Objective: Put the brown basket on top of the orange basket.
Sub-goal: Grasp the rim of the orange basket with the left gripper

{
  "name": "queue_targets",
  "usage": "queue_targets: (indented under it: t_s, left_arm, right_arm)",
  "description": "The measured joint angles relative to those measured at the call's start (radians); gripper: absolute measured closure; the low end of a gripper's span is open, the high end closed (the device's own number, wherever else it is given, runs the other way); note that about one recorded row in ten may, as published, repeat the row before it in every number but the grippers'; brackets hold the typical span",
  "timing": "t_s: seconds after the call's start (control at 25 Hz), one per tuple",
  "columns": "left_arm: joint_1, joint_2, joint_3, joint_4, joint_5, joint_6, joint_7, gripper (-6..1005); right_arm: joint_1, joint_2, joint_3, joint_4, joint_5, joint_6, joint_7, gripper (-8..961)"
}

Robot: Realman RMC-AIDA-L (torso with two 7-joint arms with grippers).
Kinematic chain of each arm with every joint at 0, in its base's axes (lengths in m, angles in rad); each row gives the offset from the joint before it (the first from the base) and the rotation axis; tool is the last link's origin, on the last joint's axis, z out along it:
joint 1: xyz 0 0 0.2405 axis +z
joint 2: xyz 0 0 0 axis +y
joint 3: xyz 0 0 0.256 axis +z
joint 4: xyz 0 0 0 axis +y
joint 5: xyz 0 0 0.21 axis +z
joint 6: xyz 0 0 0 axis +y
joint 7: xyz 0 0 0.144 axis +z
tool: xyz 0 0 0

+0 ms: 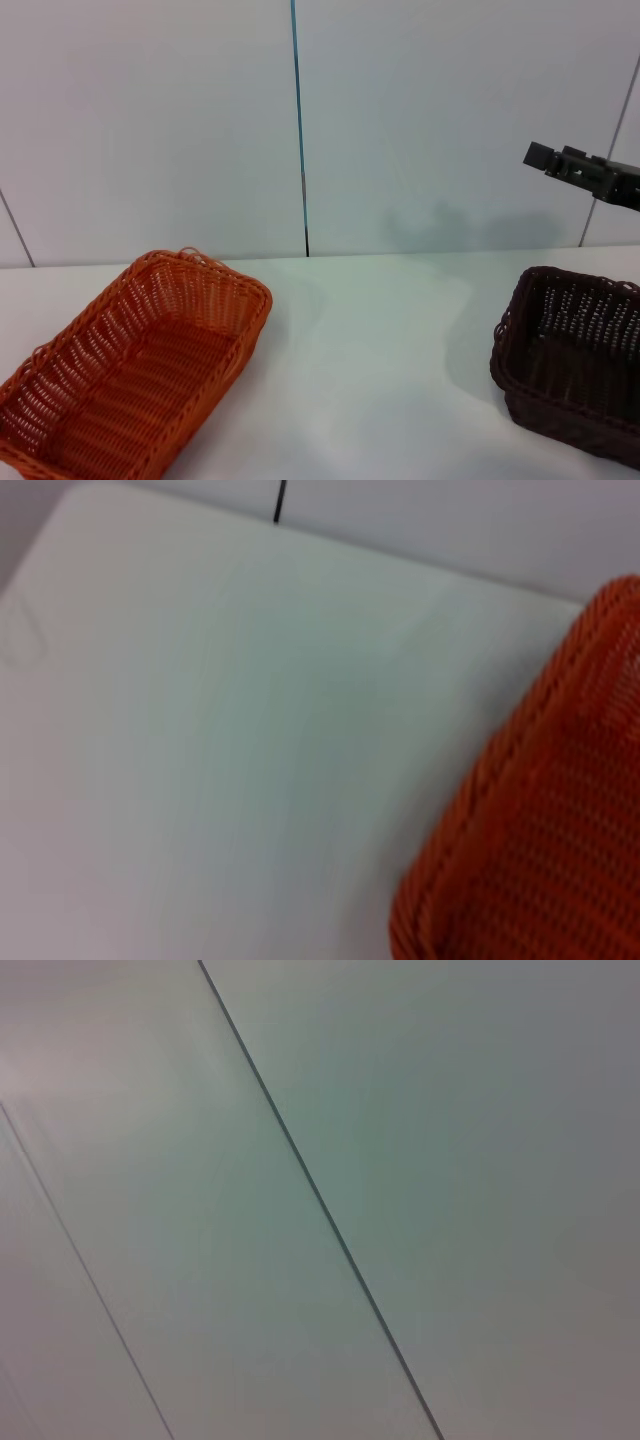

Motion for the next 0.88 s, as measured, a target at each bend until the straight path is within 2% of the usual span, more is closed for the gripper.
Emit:
queue_targets:
  t_s: [0.2,0.4,0.64,0.88]
  left_arm:
    - [-0.008,-0.003,0.028,0.026,0.019,0.073,-0.075,237]
    - [-0.021,-0.005,0.101,0.027,0.053,0.083,-0.161,237]
    - [-0.022,-0.007,0.156,-0.009,0.055,0.021,-0.218,237]
    - [-0.028,-0.005,0.183,-0.098,0.056,-0.06,-0.232,237]
  right_arm:
    - [0.0,-0.001,0.0,-0.007,0.0,0.008,-0.013,45]
    - [0.0,-0.001,-0.002,-0.009,0.0,0.025,-0.027,45]
    - [-0.004,-0.001,-0.001,-0.017,0.0,0.033,-0.04,45]
    - [-0.007,-0.001,0.001,-0.02,0.0,0.035,-0.041,46]
